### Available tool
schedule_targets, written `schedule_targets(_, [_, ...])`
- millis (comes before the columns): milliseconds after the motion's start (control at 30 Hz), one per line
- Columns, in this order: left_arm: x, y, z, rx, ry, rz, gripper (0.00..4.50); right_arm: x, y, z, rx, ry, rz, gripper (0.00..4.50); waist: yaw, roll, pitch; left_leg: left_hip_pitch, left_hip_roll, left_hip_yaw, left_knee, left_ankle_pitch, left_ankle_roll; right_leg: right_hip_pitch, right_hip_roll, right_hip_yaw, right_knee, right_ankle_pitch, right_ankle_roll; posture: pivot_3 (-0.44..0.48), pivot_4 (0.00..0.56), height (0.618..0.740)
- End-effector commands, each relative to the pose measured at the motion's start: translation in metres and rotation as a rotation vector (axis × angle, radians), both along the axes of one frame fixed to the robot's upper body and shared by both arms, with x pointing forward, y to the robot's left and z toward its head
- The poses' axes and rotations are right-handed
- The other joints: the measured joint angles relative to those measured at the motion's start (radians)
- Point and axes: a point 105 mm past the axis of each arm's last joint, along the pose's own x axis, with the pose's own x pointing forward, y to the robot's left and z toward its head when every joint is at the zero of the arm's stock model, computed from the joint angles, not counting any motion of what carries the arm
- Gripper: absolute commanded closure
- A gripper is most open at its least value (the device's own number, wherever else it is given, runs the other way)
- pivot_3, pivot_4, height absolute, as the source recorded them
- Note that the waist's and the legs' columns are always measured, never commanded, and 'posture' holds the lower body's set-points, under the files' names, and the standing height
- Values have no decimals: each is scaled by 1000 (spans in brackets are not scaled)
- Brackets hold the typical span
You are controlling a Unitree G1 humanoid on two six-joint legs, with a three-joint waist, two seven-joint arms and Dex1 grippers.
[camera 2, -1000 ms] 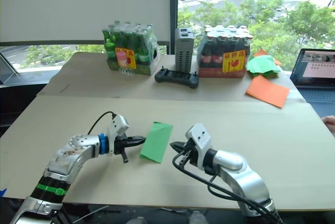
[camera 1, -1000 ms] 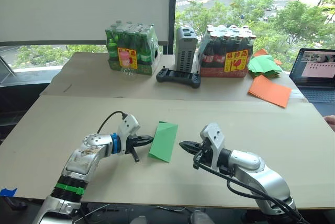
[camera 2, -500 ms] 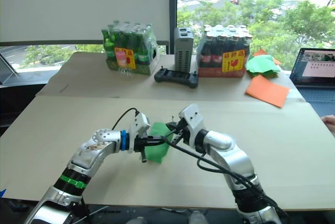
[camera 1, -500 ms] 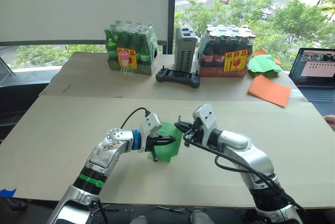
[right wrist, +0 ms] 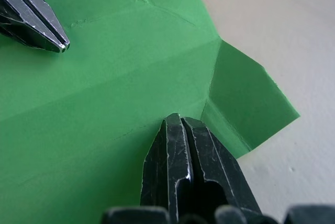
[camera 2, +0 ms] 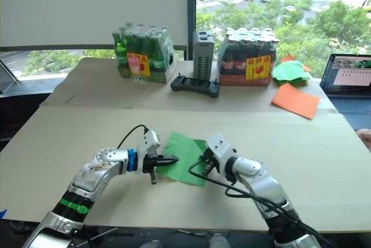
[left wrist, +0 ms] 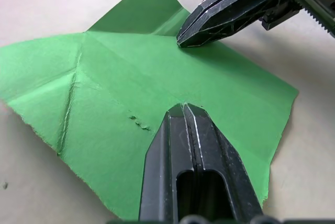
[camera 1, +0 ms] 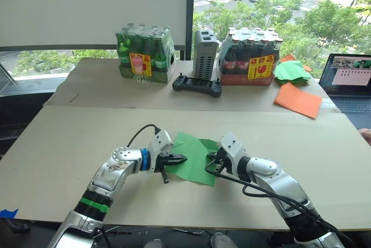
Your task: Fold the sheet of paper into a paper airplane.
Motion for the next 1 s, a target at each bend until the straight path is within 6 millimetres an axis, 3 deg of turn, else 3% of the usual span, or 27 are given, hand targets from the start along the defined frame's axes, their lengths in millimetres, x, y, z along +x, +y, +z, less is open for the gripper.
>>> schedule_targets(33, [5,17,-8,47,-15,70,4500,0,-4,-4,-7,-5,-28,4444,-2,0,0,0,0,0,0,0,0,0,0,0,0,0,0,0,150,740])
schedule_targets(233, [1,30,-24,106,1,100,4500,0,-6,-6,-8,-4,-41,4444,-1,0,0,3,0,0,0,0,0,2,0,0,0,0,0,0,150,740])
schedule_targets(500, [1,25,-23,88,-8,95,4500,1,-6,-5,-2,-18,-53,4444,0,0,0,4,0,0,0,0,0,3,0,0,0,0,0,0,150,740])
schedule_targets(633, [2,19,-16,70,-26,87,4500,4,-7,14,89,-60,-95,3291,3,0,0,4,0,0,0,0,0,3,0,0,0,0,0,0,150,740])
schedule_targets(800, [3,15,-3,41,-45,83,4500,8,-27,32,194,-59,-234,1554,4,0,0,3,0,0,0,0,0,2,0,0,0,0,0,0,150,740])
schedule_targets(1000, [3,14,5,37,-61,82,4500,9,-30,32,325,35,-327,1554,0,0,0,2,0,0,-1,0,0,1,0,0,1,0,0,0,150,740])
